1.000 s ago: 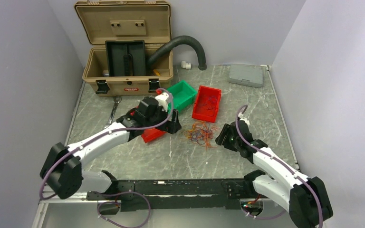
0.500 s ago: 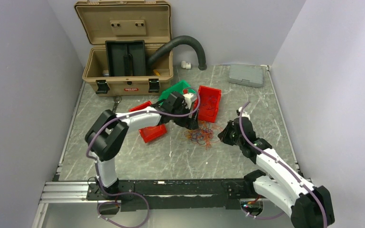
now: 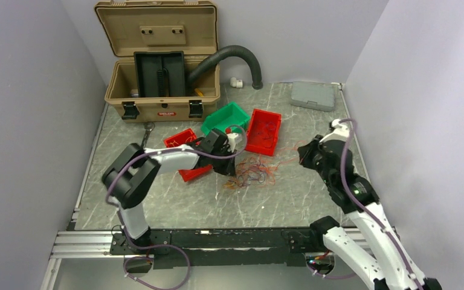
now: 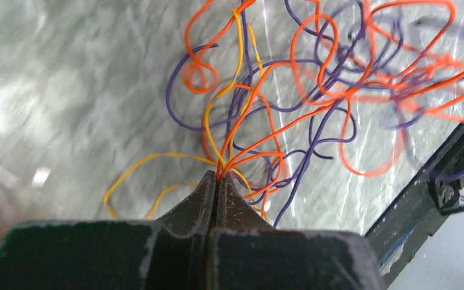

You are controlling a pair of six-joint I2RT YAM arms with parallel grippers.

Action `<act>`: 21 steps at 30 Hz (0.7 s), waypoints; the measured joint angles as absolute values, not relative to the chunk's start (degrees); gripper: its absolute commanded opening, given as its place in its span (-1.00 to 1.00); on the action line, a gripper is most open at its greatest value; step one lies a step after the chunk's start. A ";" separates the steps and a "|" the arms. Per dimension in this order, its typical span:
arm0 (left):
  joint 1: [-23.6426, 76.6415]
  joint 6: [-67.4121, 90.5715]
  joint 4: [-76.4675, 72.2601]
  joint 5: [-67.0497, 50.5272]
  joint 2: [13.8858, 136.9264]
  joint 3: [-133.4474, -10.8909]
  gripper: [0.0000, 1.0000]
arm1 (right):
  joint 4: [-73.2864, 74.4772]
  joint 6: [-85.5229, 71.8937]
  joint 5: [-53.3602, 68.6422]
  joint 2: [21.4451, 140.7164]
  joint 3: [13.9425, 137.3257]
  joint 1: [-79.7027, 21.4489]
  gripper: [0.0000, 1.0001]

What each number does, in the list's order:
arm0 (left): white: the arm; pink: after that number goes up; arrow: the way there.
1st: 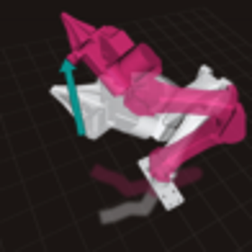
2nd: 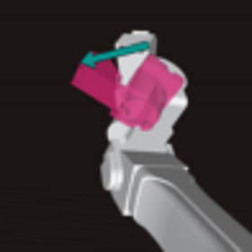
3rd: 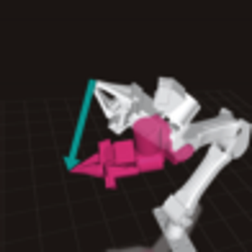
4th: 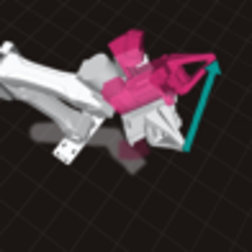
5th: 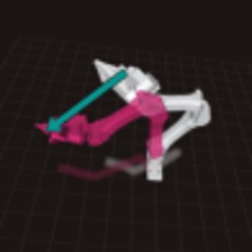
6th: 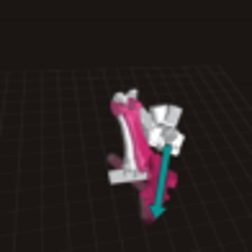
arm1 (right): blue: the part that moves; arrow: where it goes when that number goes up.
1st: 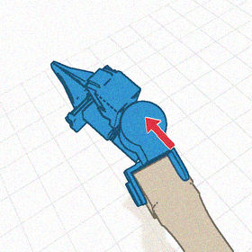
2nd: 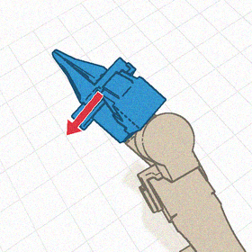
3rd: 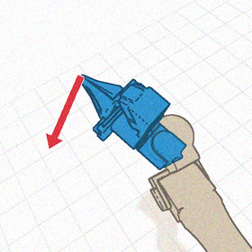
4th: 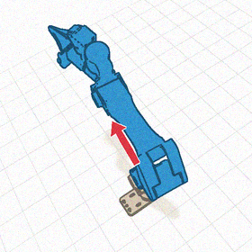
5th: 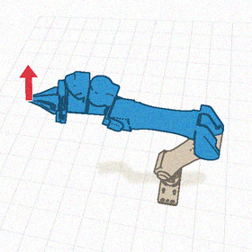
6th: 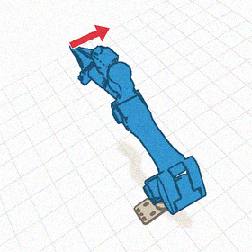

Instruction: Untangle the cables

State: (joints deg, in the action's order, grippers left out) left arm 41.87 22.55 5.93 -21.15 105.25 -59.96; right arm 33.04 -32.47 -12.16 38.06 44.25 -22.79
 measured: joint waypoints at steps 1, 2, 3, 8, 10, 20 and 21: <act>41.80 22.50 6.46 -20.12 103.04 -58.50 -1.00 | 33.69 -31.81 -13.43 37.19 46.33 -22.81 -1.00; 41.80 22.31 7.03 -19.05 100.40 -57.06 -1.00 | 34.26 -31.09 -14.79 36.32 48.36 -22.79 -1.00; 41.74 22.24 7.35 -17.85 97.54 -55.68 -1.00 | 34.70 -30.46 -16.03 35.62 50.15 -22.79 -1.00; 41.58 22.17 8.01 -12.08 83.81 -50.41 -1.00 | 36.45 -27.97 -21.87 32.25 56.12 -22.79 -1.00; 41.58 22.22 8.21 -10.17 79.75 -48.27 -1.00 | 37.01 -27.24 -24.23 31.75 57.54 -22.79 -1.00; 41.60 22.35 14.22 -3.46 71.31 -43.11 -1.00 | 37.95 -25.45 -33.87 30.41 60.84 -22.79 -1.00; 41.63 22.35 14.55 -3.01 70.26 -42.61 -1.00 | 37.95 -25.45 -34.39 30.20 60.84 -22.79 -1.00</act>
State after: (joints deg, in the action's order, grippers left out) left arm 41.63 22.35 14.55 -3.01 70.26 -42.61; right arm 37.95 -25.45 -34.39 30.20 60.84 -22.79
